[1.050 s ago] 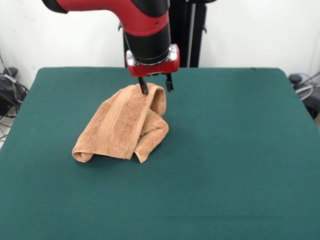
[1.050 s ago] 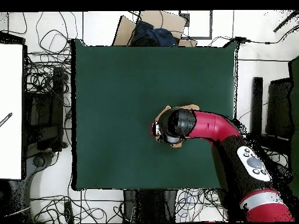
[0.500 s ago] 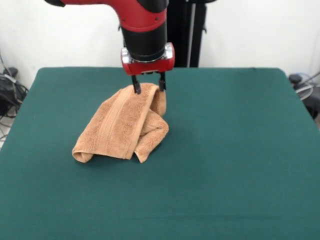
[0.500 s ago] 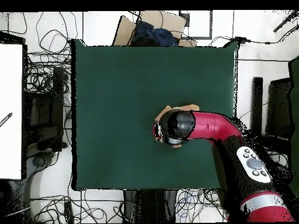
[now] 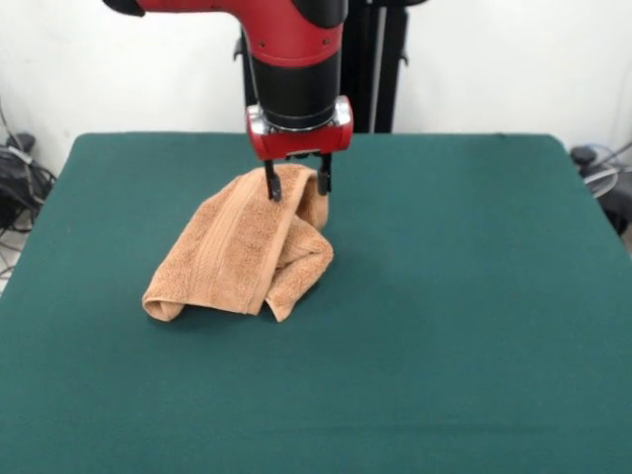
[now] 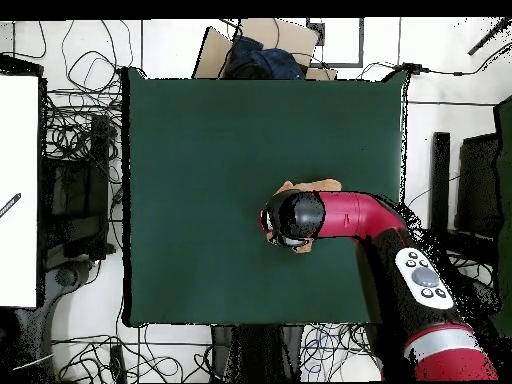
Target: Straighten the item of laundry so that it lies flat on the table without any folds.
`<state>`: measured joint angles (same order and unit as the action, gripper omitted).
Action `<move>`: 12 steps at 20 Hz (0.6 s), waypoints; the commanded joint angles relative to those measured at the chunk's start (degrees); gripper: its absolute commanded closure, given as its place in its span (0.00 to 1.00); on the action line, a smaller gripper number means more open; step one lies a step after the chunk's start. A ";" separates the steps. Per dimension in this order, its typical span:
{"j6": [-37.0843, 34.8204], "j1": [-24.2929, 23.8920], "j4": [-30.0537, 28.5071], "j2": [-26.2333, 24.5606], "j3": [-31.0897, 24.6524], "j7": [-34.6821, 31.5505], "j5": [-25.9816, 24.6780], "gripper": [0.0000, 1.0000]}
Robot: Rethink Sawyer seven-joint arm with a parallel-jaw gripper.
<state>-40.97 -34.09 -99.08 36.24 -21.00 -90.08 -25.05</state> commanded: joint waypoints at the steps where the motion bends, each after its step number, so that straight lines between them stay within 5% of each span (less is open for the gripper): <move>1: 3.39 1.43 0.25 -2.30 -0.84 -0.97 -2.67 0.00; 12: 4.73 1.00 0.10 -4.99 -0.59 -0.47 -3.66 0.00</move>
<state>-40.79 -34.07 -99.07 35.84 -20.99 -90.08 -25.06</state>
